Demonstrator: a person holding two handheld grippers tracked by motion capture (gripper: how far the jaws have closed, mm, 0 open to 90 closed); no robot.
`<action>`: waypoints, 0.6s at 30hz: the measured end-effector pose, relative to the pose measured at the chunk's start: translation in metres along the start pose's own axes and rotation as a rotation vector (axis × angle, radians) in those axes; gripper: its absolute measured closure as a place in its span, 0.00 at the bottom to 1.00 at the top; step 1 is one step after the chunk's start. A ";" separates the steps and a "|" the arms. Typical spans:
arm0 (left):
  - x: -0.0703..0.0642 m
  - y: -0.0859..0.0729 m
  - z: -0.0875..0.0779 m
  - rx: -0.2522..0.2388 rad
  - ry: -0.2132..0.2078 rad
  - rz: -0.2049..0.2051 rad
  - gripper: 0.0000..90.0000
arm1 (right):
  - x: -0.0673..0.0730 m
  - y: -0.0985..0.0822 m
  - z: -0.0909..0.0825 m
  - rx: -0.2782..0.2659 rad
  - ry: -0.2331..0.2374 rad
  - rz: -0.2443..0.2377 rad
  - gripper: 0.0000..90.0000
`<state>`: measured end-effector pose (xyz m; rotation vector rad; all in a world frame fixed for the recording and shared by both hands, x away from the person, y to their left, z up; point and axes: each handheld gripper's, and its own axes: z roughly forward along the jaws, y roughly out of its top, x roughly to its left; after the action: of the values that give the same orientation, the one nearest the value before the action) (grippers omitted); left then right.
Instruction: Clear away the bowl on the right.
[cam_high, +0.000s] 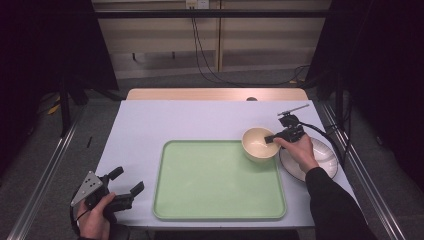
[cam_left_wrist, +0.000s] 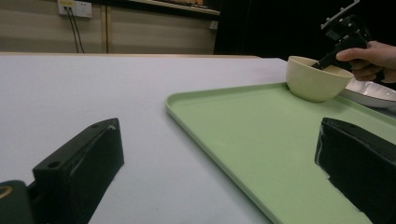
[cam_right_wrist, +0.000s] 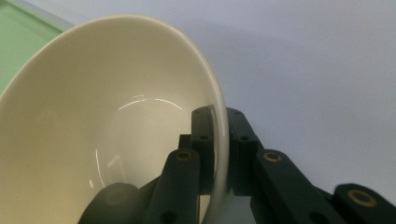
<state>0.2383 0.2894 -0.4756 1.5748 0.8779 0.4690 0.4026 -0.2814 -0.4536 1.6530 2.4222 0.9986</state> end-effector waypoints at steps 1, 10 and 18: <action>0.000 0.000 0.000 0.000 0.000 0.000 0.01 | 0.000 0.000 0.000 0.002 -0.001 -0.001 0.93; 0.000 0.000 0.000 -0.001 -0.001 0.000 0.01 | 0.002 -0.002 0.000 -0.023 -0.017 -0.032 0.93; 0.000 0.000 0.000 0.001 -0.005 -0.001 0.01 | 0.003 -0.005 -0.006 -0.092 -0.019 -0.074 0.75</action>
<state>0.2381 0.2891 -0.4755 1.5756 0.8745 0.4640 0.3951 -0.2829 -0.4505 1.5258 2.3680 1.0616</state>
